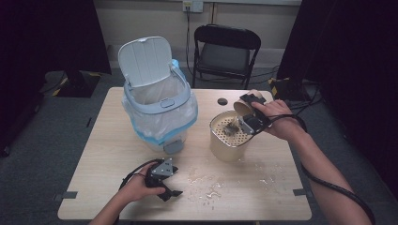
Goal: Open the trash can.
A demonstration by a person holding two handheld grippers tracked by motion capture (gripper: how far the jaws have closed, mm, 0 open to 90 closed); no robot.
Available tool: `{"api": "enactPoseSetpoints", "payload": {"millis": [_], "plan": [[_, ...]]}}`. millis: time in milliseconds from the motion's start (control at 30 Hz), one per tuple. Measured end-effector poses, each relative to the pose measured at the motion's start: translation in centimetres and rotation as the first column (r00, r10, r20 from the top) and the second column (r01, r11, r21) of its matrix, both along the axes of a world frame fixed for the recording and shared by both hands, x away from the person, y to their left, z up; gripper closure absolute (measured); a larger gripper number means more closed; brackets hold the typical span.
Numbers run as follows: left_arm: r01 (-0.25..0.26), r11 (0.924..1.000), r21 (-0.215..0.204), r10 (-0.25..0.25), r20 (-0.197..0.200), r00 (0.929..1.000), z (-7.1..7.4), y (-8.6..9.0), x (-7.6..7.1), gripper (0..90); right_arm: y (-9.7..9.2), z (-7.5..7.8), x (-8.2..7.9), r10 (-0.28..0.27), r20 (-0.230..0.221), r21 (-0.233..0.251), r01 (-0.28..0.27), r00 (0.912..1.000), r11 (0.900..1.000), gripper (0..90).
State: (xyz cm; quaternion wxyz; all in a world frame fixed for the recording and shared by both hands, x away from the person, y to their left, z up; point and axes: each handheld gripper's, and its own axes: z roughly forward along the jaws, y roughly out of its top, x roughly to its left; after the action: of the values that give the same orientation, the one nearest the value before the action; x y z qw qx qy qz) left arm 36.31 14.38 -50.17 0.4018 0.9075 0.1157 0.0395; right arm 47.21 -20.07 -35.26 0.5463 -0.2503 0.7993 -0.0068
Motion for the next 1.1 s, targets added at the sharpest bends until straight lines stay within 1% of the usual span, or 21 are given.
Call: {"api": "enactPoseSetpoints", "payload": {"millis": [33, 200, 400, 500, 533, 600, 633, 667, 700, 733, 767, 800, 833, 867, 900, 933, 967, 1000, 1033, 1067, 1100], "plan": [[0.0, 1.0, 0.0, 0.0, 0.0, 1.0, 0.0, 0.0, 0.0, 10.1, 0.0, 0.0, 0.0, 0.0, 0.0, 0.0, 0.0, 1.0, 1.0, 27.8], [0.0, 1.0, 0.0, 0.0, 0.0, 1.0, 0.0, 0.0, 0.0, 10.1, 0.3, -0.7, -1.0, 0.06, 0.123, -0.148, -0.041, 0.9907, 0.9881, 27.7], [0.001, 1.0, 0.004, -0.001, -0.001, 1.0, 0.0, 0.0, 0.0, 10.0, 0.6, -0.7, -1.3, 0.077, 0.13, -0.194, -0.051, 0.9885, 0.9796, 27.4], [0.002, 1.0, 0.004, -0.002, 0.0, 1.0, 0.0, 0.0, 0.0, 9.8, 0.3, 0.0, -0.9, -0.019, 0.012, -0.023, 0.019, 0.9997, 0.9996, 27.1], [0.002, 1.0, 0.004, -0.002, 0.0, 1.0, 0.0, 0.0, 0.0, 9.8, -0.3, 0.8, -0.2, -0.073, -0.133, 0.145, 0.092, 0.9884, 0.9851, 27.0], [0.002, 1.0, 0.004, -0.002, -0.001, 1.0, 0.0, 0.0, 0.0, 9.8, -0.5, 1.1, -0.1, -0.076, -0.156, 0.186, 0.105, 0.9849, 0.9769, 27.1], [0.002, 1.0, 0.004, -0.002, 0.0, 1.0, 0.0, 0.0, 0.0, 9.8, -0.8, 1.5, 0.2, -0.075, -0.221, 0.252, 0.131, 0.9723, 0.959, 27.1], [0.002, 1.0, 0.004, -0.002, 0.0, 1.0, 0.0, 0.0, 0.0, 9.6, -1.4, 2.2, 0.8, -0.054, -0.364, 0.385, 0.202, 0.9299, 0.9006, 27.0], [0.002, 1.0, 0.004, -0.002, 0.0, 1.0, 0.0, 0.0, 0.0, 9.6, -1.4, 2.2, 0.8, -0.054, -0.364, 0.385, 0.202, 0.9299, 0.9006, 27.0], [0.001, 1.0, 0.003, -0.001, -0.001, 1.0, 0.0, 0.0, 0.0, 9.6, -1.7, 2.4, 1.2, -0.036, -0.435, 0.43, 0.243, 0.8996, 0.8696, 27.0], [0.001, 1.0, 0.003, -0.001, -0.002, 1.0, 0.0, 0.0, 0.0, 9.5, -2.0, 2.6, 1.4, -0.026, -0.468, 0.477, 0.277, 0.8834, 0.8343, 27.0], [0.001, 1.0, 0.003, -0.001, -0.001, 1.0, 0.0, 0.0, 0.0, 9.6, -2.4, 2.7, 1.9, -0.011, -0.532, 0.521, 0.338, 0.8465, 0.784, 27.0], [0.002, 1.0, 0.004, -0.002, 0.0, 1.0, 0.0, 0.0, 0.0, 9.6, -2.4, 2.7, 1.9, -0.011, -0.532, 0.521, 0.338, 0.8465, 0.784, 27.0], [0.002, 1.0, 0.003, -0.002, -0.001, 1.0, 0.0, 0.0, 0.0, 9.5, -3.0, 2.9, 2.5, 0.02, -0.577, 0.579, 0.392, 0.8166, 0.7151, 26.9], [0.002, 1.0, 0.003, -0.002, -0.001, 1.0, 0.0, 0.0, 0.0, 9.5, -3.0, 2.9, 2.5, 0.02, -0.577, 0.579, 0.392, 0.8166, 0.7151, 26.9], [0.002, 1.0, 0.003, -0.002, -0.001, 1.0, 0.0, 0.0, 0.0, 9.5, -3.5, 2.9, 3.1, 0.055, -0.626, 0.62, 0.454, 0.7775, 0.6399, 26.9], [0.002, 1.0, 0.003, -0.002, -0.001, 1.0, 0.0, 0.0, 0.0, 9.6, -3.5, 2.9, 3.1, 0.055, -0.626, 0.62, 0.454, 0.7775, 0.6399, 26.9], [0.002, 1.0, 0.004, -0.002, 0.0, 1.0, 0.0, 0.0, 0.0, 9.5, -4.0, 2.7, 3.6, 0.095, -0.667, 0.646, 0.511, 0.7386, 0.5669, 26.9], [0.002, 1.0, 0.004, -0.002, 0.0, 1.0, 0.0, 0.0, 0.0, 9.5, -4.3, 2.7, 3.8, 0.109, -0.676, 0.658, 0.53, 0.7287, 0.5347, 26.8], [0.003, 1.0, 0.004, -0.003, 0.0, 1.0, 0.0, 0.0, 0.0, 9.5, -4.5, 2.6, 4.0, 0.13, -0.69, 0.664, 0.551, 0.7119, 0.505, 26.8], [0.003, 1.0, 0.004, -0.003, 0.0, 1.0, 0.0, 0.0, 0.0, 9.5, -4.5, 2.6, 4.0, 0.13, -0.69, 0.664, 0.551, 0.7119, 0.505, 26.8]]}}
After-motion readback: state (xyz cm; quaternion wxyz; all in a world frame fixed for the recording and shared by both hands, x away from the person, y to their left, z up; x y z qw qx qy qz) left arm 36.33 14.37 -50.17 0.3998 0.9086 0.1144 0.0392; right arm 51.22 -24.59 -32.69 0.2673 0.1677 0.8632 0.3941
